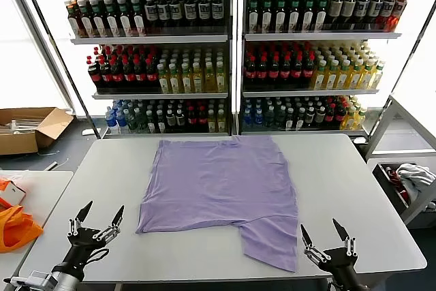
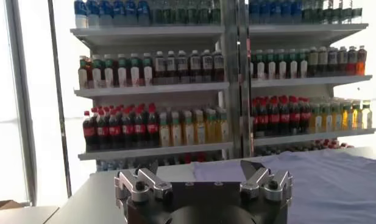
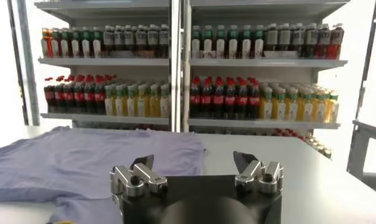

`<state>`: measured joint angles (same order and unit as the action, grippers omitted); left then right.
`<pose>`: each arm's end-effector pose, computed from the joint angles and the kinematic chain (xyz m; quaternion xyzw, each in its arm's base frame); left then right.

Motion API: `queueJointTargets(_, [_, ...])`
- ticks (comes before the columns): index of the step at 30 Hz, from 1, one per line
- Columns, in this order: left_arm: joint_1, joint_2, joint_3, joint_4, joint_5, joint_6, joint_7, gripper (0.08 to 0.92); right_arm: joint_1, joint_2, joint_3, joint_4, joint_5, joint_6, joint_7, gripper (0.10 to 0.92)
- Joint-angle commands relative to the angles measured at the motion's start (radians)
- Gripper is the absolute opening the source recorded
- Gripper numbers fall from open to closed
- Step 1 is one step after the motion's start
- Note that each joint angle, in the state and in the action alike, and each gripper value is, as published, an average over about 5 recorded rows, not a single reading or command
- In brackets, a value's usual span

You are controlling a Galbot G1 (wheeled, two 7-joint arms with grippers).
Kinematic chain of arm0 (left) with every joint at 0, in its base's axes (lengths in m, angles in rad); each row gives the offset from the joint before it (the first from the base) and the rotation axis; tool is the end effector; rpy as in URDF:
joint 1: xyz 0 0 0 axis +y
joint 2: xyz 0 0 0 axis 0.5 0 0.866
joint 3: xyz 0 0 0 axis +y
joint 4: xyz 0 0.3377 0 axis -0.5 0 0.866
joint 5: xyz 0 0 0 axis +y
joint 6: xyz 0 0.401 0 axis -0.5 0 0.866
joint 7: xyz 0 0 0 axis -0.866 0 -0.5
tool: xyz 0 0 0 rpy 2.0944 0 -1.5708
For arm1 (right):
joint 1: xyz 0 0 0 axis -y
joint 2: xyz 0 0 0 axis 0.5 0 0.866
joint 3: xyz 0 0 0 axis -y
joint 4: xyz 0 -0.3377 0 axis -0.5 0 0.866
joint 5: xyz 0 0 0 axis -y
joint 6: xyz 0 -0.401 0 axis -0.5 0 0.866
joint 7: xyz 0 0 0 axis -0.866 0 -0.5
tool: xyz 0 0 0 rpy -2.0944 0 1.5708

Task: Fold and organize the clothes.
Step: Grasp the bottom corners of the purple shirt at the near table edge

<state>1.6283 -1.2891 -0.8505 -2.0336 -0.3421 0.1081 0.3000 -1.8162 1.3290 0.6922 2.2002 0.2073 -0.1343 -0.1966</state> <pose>0.2179 0.1548 -0.2872 -0.0723 -0.9941 -0.0154 0.0794 0.1701 -0.0772 -0.2838 0.1016 -0.9858 0.0306 0.1303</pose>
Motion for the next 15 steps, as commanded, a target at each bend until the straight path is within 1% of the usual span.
queueJointTargets(1, [0.004, 0.136, 0.060, -0.012, -0.014, 0.248, -0.063, 0.822, -0.010, -0.086, -0.054, 0.015, 0.004, -0.152, 0.069, 0.823])
queueJointTargets(8, [-0.011, 0.194, 0.156, 0.005, -0.048, 0.284, -0.077, 0.823, -0.050, -0.084, -0.098, 0.009, 0.002, -0.170, 0.105, 0.823])
queueJointTargets(15, [-0.072, 0.196, 0.211, 0.061, -0.048, 0.292, -0.073, 0.823, -0.058, -0.050, -0.157, 0.008, -0.003, -0.179, 0.113, 0.823])
